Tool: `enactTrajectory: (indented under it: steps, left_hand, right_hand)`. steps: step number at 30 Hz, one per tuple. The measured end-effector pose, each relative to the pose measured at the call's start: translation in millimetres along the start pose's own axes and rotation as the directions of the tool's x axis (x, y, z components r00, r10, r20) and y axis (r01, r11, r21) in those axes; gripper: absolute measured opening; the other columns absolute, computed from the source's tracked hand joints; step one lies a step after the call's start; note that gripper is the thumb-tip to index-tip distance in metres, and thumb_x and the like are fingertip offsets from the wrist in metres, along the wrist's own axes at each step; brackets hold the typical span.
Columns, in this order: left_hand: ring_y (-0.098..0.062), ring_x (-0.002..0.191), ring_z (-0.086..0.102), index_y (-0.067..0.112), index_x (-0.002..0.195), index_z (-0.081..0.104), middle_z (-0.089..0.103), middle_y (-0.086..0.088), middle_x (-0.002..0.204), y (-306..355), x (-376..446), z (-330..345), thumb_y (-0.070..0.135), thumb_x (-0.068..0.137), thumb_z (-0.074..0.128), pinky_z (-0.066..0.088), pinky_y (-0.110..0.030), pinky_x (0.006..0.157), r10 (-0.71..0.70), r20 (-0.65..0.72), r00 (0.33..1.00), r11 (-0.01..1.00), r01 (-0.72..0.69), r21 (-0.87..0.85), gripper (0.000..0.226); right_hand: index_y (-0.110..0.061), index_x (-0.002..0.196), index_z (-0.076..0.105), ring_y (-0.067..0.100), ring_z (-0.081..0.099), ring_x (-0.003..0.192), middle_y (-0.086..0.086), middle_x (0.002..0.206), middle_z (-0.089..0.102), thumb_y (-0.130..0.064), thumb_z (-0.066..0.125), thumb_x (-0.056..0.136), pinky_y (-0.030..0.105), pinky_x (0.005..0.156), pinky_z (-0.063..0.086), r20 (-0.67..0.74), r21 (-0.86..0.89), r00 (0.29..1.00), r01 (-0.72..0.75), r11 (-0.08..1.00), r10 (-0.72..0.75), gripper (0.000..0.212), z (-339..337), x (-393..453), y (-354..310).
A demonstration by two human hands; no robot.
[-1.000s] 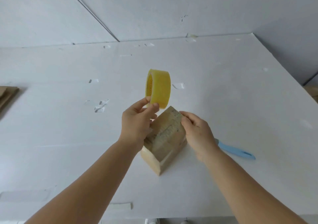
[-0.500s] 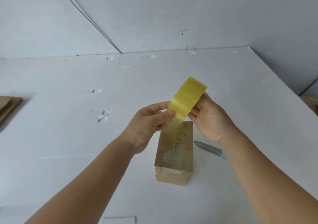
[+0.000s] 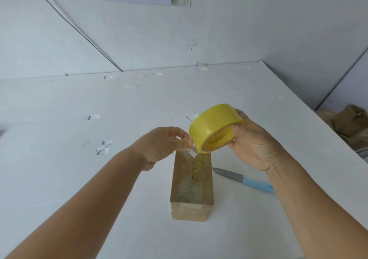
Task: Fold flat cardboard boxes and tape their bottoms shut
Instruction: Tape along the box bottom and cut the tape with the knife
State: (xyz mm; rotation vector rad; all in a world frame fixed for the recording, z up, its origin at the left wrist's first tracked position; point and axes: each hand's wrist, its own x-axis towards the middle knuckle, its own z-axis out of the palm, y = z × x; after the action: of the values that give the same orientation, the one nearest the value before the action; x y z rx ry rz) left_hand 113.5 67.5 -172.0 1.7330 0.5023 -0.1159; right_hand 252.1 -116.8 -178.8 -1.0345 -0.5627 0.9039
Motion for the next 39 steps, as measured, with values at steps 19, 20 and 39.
enactTrajectory:
  steps: [19,20,39]
  left_hand:
    - [-0.015,0.061,0.064,0.001,0.099,0.06,0.066,-0.01,0.068,-5.3,3.0,-4.6,0.001,0.085,0.065,0.056,-0.024,0.061,-0.096,-0.057,0.994,0.955,0.076,-0.288,0.014]
    - [-0.016,0.061,0.063,0.001,0.101,0.058,0.066,-0.01,0.067,-5.4,3.6,-5.7,0.0,0.085,0.064,0.056,-0.025,0.061,-0.087,-0.076,0.993,0.968,0.067,-0.242,0.017]
    - [-0.016,0.062,0.063,0.004,0.096,0.064,0.065,-0.009,0.068,-12.8,14.8,-30.9,-0.001,0.082,0.062,0.059,-0.03,0.068,-0.129,-0.109,0.986,0.982,0.142,0.121,0.015]
  right_hand:
    - [-0.017,0.069,0.053,0.015,0.045,0.054,-0.001,0.05,0.046,-0.042,0.046,0.095,0.035,0.07,0.038,-0.319,-0.197,0.947,-0.027,0.98,-0.038,0.036,11.8,7.9,3.0]
    - [-0.019,0.066,0.055,0.013,0.047,0.054,-0.002,0.052,0.047,-0.038,0.047,0.095,0.033,0.068,0.039,-0.322,-0.225,0.945,-0.018,0.974,-0.057,0.036,11.5,7.7,2.6]
    - [-0.023,0.06,0.052,0.011,0.039,0.055,-0.015,0.046,0.038,-0.042,0.065,0.081,0.028,0.056,0.031,-0.407,-0.804,0.905,-0.29,0.52,-0.125,0.031,-20.6,-17.9,-3.0]
